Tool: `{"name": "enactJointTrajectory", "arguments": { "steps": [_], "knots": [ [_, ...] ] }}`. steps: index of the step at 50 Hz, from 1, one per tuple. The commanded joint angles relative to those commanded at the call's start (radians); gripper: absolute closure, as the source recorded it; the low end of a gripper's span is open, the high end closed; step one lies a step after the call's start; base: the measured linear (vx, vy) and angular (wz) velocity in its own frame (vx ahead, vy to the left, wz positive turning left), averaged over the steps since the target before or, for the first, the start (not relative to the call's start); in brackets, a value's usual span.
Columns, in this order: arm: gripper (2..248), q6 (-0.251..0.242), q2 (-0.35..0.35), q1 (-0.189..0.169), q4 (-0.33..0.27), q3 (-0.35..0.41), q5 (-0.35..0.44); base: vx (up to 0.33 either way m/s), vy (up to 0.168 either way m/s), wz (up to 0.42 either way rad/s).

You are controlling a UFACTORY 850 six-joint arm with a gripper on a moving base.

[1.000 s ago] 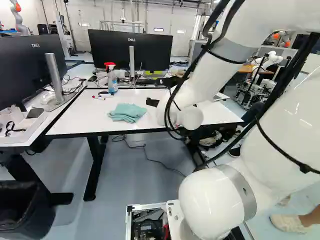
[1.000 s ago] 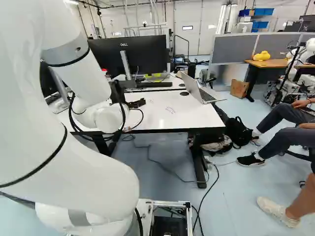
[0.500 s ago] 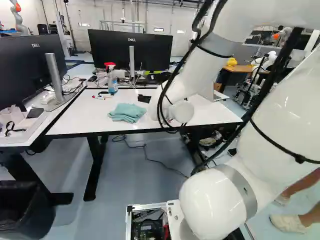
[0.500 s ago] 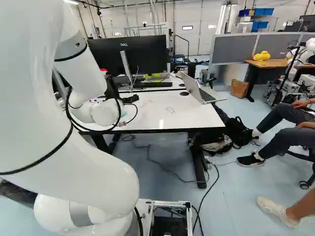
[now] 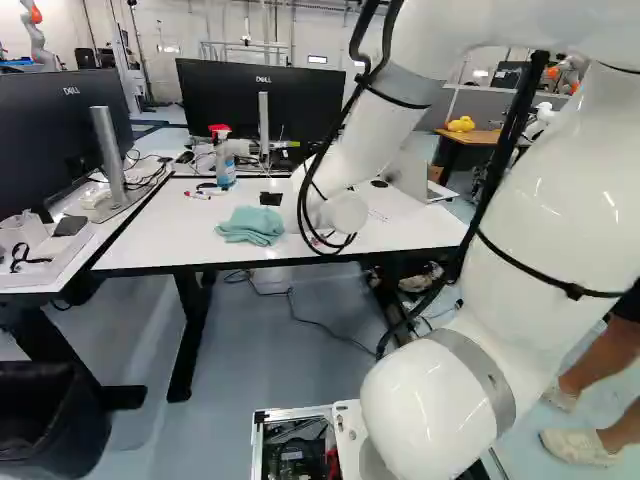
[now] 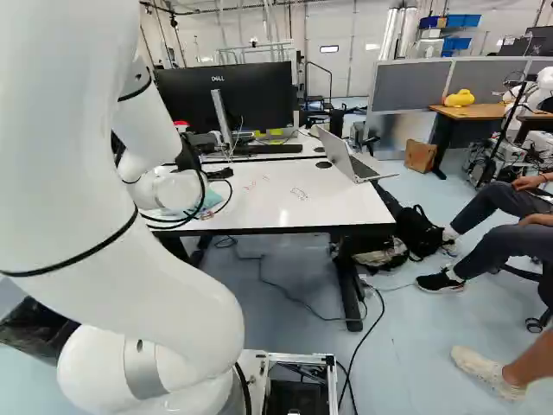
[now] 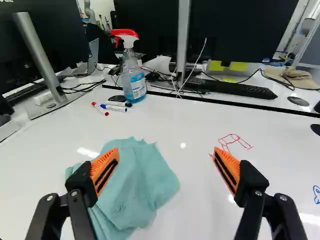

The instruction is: Clean the table with the green towel

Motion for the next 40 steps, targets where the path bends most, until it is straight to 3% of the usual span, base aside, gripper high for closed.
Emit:
{"name": "enactJointTrajectory", "arguments": {
  "steps": [40],
  "knots": [
    [3, 0.0, -0.103, 0.106, -0.01, -0.11, -0.268, 0.0, 0.0, 0.0]
  ]
}}
